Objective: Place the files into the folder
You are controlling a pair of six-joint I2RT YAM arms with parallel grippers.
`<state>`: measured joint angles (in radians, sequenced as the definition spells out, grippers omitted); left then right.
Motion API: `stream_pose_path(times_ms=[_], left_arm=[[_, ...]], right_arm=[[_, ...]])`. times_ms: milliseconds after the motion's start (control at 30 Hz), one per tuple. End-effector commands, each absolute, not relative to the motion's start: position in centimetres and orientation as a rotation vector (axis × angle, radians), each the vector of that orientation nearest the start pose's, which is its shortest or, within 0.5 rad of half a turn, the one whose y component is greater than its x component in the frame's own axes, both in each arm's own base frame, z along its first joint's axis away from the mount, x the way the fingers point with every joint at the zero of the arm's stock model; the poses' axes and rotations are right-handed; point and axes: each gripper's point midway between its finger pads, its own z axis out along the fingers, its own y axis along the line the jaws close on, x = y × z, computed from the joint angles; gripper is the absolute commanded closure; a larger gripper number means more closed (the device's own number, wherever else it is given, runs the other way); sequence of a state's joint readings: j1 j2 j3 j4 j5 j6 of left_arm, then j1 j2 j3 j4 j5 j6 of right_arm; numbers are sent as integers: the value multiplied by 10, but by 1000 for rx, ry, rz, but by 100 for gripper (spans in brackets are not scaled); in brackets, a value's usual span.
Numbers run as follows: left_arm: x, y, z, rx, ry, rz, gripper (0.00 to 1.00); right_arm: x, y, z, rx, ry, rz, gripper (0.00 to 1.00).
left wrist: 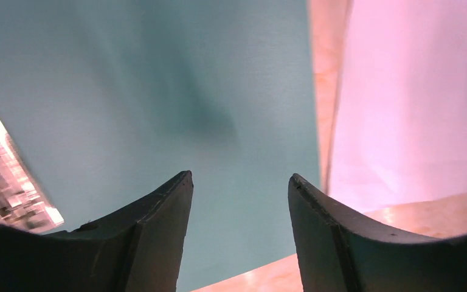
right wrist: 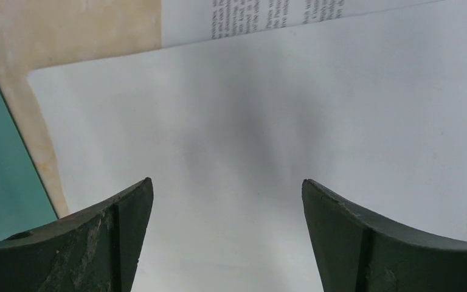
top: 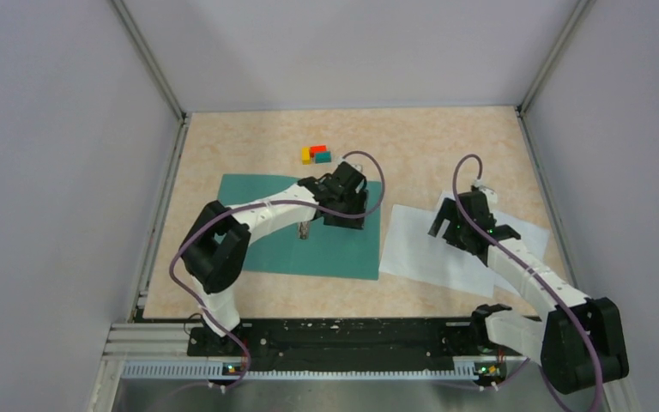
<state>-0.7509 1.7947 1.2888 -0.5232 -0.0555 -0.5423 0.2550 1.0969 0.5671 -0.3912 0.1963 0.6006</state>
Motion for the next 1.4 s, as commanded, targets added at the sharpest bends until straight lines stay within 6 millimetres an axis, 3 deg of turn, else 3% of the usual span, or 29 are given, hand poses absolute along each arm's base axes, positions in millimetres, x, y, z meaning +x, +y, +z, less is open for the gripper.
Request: stream_pose_path(times_ms=[0, 133, 333, 467, 733, 1167, 1367], left_arm=[[288, -354, 68, 260, 2655, -608, 34], [272, -382, 62, 304, 2671, -713, 32], [257, -400, 58, 364, 2689, -781, 30], [246, -409, 56, 408, 2704, -814, 30], [232, -410, 44, 434, 2753, -793, 30], [209, -423, 30, 439, 2845, -835, 32], [210, -432, 41, 409, 2834, -895, 36]], right_arm=[[261, 27, 64, 660, 2323, 65, 8], [258, 9, 64, 755, 2278, 39, 5], [253, -12, 63, 863, 2222, -17, 2], [250, -25, 65, 925, 2186, -33, 1], [240, -45, 57, 1035, 2162, -75, 1], [238, -26, 33, 1054, 2238, 62, 1], [236, -24, 29, 1048, 2252, 70, 1]])
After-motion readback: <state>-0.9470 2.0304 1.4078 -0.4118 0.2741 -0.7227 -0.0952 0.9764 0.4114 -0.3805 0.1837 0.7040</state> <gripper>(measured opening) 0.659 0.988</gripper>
